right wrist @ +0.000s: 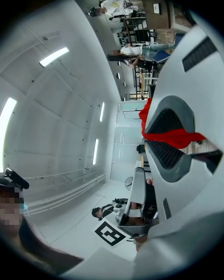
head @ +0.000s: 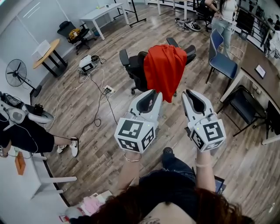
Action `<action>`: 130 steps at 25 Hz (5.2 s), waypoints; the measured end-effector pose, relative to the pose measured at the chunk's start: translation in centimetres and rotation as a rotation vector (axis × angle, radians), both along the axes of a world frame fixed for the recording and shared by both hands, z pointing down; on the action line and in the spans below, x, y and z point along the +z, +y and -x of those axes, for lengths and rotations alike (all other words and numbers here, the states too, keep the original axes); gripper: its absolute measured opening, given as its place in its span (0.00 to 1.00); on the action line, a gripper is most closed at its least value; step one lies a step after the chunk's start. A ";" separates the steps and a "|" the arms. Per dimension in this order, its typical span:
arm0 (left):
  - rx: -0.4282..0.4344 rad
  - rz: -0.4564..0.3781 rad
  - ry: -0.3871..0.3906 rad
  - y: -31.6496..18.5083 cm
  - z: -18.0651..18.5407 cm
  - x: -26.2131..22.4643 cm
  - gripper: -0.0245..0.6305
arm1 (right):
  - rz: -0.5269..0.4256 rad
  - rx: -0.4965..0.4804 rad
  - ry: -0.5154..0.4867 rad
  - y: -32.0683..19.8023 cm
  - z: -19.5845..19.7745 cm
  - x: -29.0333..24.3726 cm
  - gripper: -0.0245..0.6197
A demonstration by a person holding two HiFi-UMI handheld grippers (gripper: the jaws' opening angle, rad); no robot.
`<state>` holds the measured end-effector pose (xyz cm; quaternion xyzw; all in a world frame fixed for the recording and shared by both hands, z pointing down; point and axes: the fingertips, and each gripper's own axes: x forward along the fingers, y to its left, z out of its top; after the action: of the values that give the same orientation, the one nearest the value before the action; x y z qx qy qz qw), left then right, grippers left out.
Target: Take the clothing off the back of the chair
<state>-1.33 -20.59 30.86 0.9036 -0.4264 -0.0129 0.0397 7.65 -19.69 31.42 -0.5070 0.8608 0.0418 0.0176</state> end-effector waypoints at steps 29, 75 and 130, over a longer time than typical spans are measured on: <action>-0.123 0.175 0.089 -16.2 1.1 3.8 0.42 | 0.117 -0.066 -0.040 -15.9 -3.8 3.9 0.42; 0.127 0.206 0.144 -17.4 -4.1 3.8 0.14 | 0.132 -0.188 -0.036 -18.8 0.0 4.3 0.11; 0.170 -0.023 0.121 1.4 0.2 -6.3 0.14 | -0.105 -0.221 -0.044 -0.2 5.4 -5.9 0.11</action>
<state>-1.58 -19.19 24.54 0.9345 -0.3448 -0.0690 0.0558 2.21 -19.92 25.53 -0.4080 0.9075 0.0733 0.0675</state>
